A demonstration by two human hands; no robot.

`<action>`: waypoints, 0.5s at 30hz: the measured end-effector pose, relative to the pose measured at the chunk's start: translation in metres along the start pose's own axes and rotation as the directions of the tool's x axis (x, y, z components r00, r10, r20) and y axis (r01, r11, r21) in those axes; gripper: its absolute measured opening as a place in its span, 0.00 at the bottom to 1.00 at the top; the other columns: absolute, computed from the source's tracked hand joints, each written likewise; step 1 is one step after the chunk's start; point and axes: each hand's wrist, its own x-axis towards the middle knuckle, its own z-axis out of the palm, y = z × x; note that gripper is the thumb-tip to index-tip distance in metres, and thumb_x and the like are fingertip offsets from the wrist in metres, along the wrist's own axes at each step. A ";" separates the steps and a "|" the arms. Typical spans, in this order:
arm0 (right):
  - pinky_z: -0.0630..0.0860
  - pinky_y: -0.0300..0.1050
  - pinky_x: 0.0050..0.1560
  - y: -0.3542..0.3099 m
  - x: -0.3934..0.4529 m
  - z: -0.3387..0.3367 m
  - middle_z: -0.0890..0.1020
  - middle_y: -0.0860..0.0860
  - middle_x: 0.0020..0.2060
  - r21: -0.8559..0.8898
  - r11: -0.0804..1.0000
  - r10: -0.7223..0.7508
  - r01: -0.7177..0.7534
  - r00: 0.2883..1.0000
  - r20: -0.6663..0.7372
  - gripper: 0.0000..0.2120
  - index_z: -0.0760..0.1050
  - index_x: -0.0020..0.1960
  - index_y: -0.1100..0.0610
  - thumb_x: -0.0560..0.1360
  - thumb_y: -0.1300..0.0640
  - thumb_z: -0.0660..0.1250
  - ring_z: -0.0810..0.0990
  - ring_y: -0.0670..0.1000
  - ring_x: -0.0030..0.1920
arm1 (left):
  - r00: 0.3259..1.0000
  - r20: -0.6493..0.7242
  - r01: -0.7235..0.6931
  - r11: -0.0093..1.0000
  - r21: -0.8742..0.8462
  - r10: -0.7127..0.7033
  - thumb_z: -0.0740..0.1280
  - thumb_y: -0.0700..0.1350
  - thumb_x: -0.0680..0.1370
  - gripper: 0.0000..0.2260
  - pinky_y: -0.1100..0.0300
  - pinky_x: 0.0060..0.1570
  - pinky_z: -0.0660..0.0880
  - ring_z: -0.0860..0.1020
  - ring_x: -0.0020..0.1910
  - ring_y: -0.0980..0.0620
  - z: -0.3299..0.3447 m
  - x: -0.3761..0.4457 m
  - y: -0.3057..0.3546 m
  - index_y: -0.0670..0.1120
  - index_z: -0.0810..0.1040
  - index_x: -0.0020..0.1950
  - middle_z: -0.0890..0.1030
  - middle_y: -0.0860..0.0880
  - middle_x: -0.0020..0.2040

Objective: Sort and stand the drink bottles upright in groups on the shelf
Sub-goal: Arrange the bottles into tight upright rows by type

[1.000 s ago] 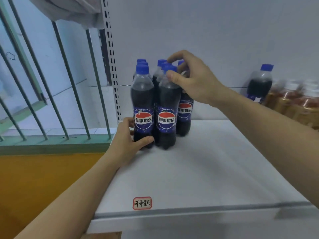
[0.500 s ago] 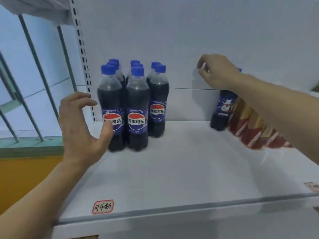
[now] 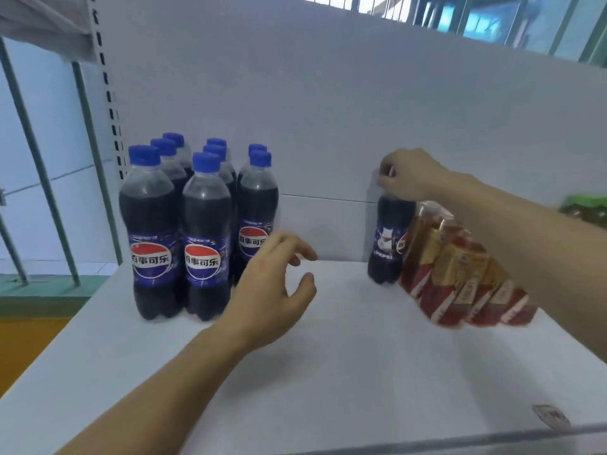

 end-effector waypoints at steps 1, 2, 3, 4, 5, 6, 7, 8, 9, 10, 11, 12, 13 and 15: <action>0.70 0.45 0.46 -0.003 -0.003 -0.003 0.82 0.55 0.46 0.041 0.997 -0.059 0.060 0.997 -0.046 0.05 0.78 0.48 0.56 0.79 0.55 0.66 0.79 0.60 0.49 | 0.998 0.017 0.068 0.996 -0.051 -0.067 0.68 0.45 0.78 0.10 0.72 0.45 0.71 0.75 0.54 0.62 0.005 0.003 0.000 0.56 0.75 0.58 0.75 0.60 0.57; 0.68 0.44 0.45 -0.009 -0.008 -0.005 0.82 0.54 0.44 0.052 0.991 -0.120 0.125 0.989 -0.090 0.05 0.79 0.48 0.56 0.79 0.56 0.66 0.80 0.59 0.48 | 0.992 0.036 0.125 0.988 -0.090 -0.122 0.69 0.46 0.78 0.13 0.71 0.45 0.73 0.75 0.56 0.63 0.010 0.006 -0.001 0.58 0.73 0.60 0.75 0.60 0.59; 0.67 0.44 0.44 -0.015 -0.013 -0.008 0.81 0.52 0.41 0.053 0.985 -0.159 0.167 0.979 -0.129 0.04 0.79 0.48 0.56 0.78 0.57 0.66 0.80 0.58 0.46 | 0.985 0.059 0.170 0.979 -0.116 -0.164 0.69 0.47 0.79 0.15 0.70 0.46 0.74 0.75 0.57 0.63 0.014 0.009 -0.001 0.59 0.72 0.63 0.75 0.60 0.61; 0.67 0.43 0.44 -0.023 -0.018 -0.013 0.79 0.49 0.39 0.065 0.981 -0.171 0.183 0.971 -0.165 0.03 0.79 0.48 0.55 0.78 0.57 0.66 0.79 0.56 0.45 | 0.977 0.088 0.206 0.970 -0.131 -0.196 0.70 0.49 0.78 0.19 0.67 0.48 0.76 0.75 0.58 0.64 0.016 0.011 -0.002 0.60 0.70 0.67 0.75 0.60 0.63; 0.67 0.43 0.44 -0.033 -0.022 -0.019 0.78 0.46 0.37 0.090 0.978 -0.166 0.186 0.967 -0.192 0.03 0.79 0.47 0.53 0.77 0.57 0.66 0.78 0.54 0.43 | 0.966 0.127 0.242 0.960 -0.139 -0.225 0.71 0.53 0.78 0.24 0.64 0.51 0.77 0.76 0.58 0.63 0.019 0.012 -0.002 0.60 0.67 0.71 0.74 0.59 0.64; 0.67 0.42 0.44 -0.042 -0.026 -0.027 0.77 0.45 0.36 0.125 0.975 -0.156 0.186 0.964 -0.214 0.04 0.78 0.46 0.51 0.77 0.58 0.66 0.77 0.52 0.42 | 0.951 0.175 0.281 0.949 -0.145 -0.255 0.72 0.58 0.76 0.30 0.60 0.54 0.79 0.76 0.59 0.62 0.021 0.011 -0.001 0.60 0.64 0.74 0.73 0.59 0.66; 0.68 0.41 0.43 -0.053 -0.028 -0.036 0.77 0.44 0.36 0.165 0.969 -0.142 0.184 0.961 -0.236 0.05 0.78 0.45 0.49 0.76 0.58 0.66 0.77 0.50 0.41 | 0.931 0.226 0.322 0.936 -0.146 -0.285 0.72 0.63 0.72 0.37 0.57 0.56 0.79 0.77 0.59 0.61 0.023 0.009 0.001 0.61 0.60 0.77 0.72 0.59 0.67; 0.69 0.39 0.40 -0.064 -0.031 -0.044 0.77 0.43 0.35 0.206 0.962 -0.125 0.181 0.958 -0.259 0.05 0.78 0.44 0.48 0.76 0.57 0.66 0.76 0.47 0.39 | 0.908 0.280 0.359 0.923 -0.137 -0.312 0.73 0.68 0.68 0.42 0.55 0.57 0.79 0.78 0.58 0.59 0.024 0.007 0.003 0.63 0.57 0.77 0.71 0.59 0.67; 0.67 0.32 0.37 -0.075 -0.033 -0.051 0.77 0.41 0.35 0.245 0.952 -0.109 0.181 0.953 -0.281 0.06 0.79 0.43 0.47 0.75 0.57 0.66 0.75 0.43 0.37 | 0.886 0.328 0.386 0.913 -0.130 -0.328 0.73 0.71 0.64 0.44 0.55 0.56 0.80 0.80 0.56 0.58 0.025 0.004 0.006 0.65 0.58 0.75 0.72 0.59 0.66; 0.64 0.26 0.34 -0.087 -0.035 -0.057 0.77 0.40 0.34 0.281 0.941 -0.102 0.190 0.948 -0.302 0.06 0.79 0.43 0.47 0.74 0.57 0.67 0.75 0.40 0.35 | 0.871 0.358 0.408 0.901 -0.146 -0.336 0.74 0.72 0.61 0.44 0.56 0.55 0.81 0.82 0.54 0.58 0.026 0.001 0.008 0.65 0.60 0.72 0.75 0.60 0.64; 0.64 0.24 0.32 -0.099 -0.038 -0.061 0.77 0.40 0.34 0.306 0.930 -0.105 0.205 0.944 -0.314 0.06 0.80 0.42 0.47 0.74 0.56 0.67 0.74 0.39 0.35 | 0.868 0.363 0.427 0.883 -0.194 -0.340 0.76 0.70 0.60 0.40 0.57 0.51 0.82 0.83 0.50 0.58 0.026 -0.002 0.008 0.64 0.62 0.67 0.79 0.61 0.60; 0.65 0.23 0.31 -0.111 -0.041 -0.063 0.77 0.40 0.34 0.320 0.921 -0.118 0.221 0.943 -0.312 0.05 0.80 0.42 0.47 0.74 0.55 0.68 0.74 0.39 0.35 | 0.872 0.352 0.445 0.852 -0.276 -0.341 0.78 0.66 0.61 0.36 0.58 0.47 0.83 0.84 0.46 0.58 0.025 -0.006 0.008 0.62 0.64 0.63 0.83 0.60 0.54; 0.65 0.24 0.32 -0.121 -0.043 -0.065 0.78 0.40 0.34 0.329 0.913 -0.146 0.243 0.945 -0.294 0.03 0.80 0.42 0.47 0.75 0.53 0.69 0.75 0.40 0.35 | 0.873 0.348 0.459 0.815 -0.353 -0.342 0.79 0.61 0.63 0.32 0.58 0.42 0.83 0.85 0.41 0.56 0.022 -0.011 0.006 0.59 0.65 0.59 0.85 0.57 0.48; 0.73 0.34 0.39 -0.137 -0.049 -0.069 0.80 0.43 0.38 0.365 0.881 -0.244 0.300 0.950 -0.193 0.05 0.80 0.43 0.47 0.74 0.46 0.71 0.78 0.44 0.40 | 0.874 0.359 0.462 0.788 -0.408 -0.327 0.77 0.56 0.65 0.27 0.59 0.38 0.81 0.84 0.36 0.54 0.011 -0.021 0.003 0.59 0.67 0.58 0.86 0.54 0.44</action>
